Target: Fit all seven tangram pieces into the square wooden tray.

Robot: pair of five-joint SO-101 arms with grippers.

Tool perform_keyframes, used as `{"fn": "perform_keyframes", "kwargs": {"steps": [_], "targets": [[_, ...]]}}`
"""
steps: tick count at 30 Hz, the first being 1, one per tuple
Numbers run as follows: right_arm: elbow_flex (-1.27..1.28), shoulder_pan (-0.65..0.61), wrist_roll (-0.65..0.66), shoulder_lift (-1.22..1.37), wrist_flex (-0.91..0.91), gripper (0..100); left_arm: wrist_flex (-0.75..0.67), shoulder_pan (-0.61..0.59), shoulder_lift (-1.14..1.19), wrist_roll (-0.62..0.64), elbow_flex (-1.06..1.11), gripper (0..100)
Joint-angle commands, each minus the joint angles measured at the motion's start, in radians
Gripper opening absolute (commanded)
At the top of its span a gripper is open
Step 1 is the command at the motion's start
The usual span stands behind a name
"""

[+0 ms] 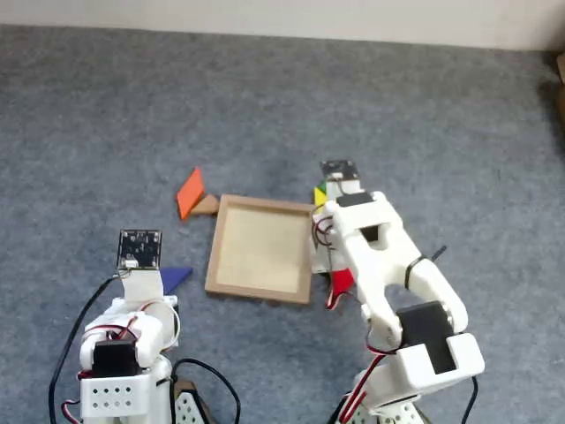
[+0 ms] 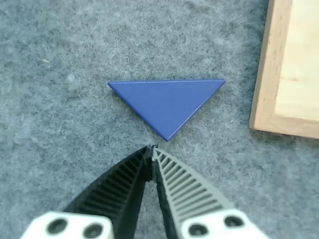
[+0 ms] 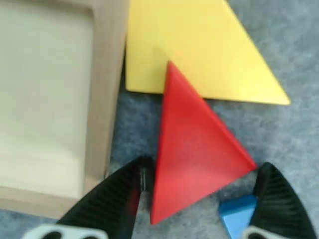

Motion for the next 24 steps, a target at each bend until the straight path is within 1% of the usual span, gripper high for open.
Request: {"fn": "perform_keyframes", "kwargs": {"steps": [1, 9, 12, 16, 21, 24], "targets": [[-0.053, 0.018, 0.055, -0.010, 0.008, 32.2, 0.005, -0.012, -0.035, -0.008, 0.021, 1], [-0.050, 0.013, 0.072, -0.008, 0.004, 32.0, 0.005, -0.012, -0.035, -0.008, 0.021, 1], [-0.045, -0.004, 0.080, -0.008, 0.004, 27.5, 0.005, -0.012, -0.035, -0.008, 0.021, 1], [-0.047, -0.012, 0.126, -0.010, 0.004, 21.1, 0.005, -0.012, -0.035, -0.008, 0.021, 1], [-0.048, -0.008, 0.129, -0.019, 0.013, 19.8, 0.005, -0.012, -0.035, -0.008, 0.021, 1], [-0.051, -0.008, 0.129, -0.067, 0.053, 19.8, 0.005, -0.012, -0.035, -0.008, 0.021, 1]]}}
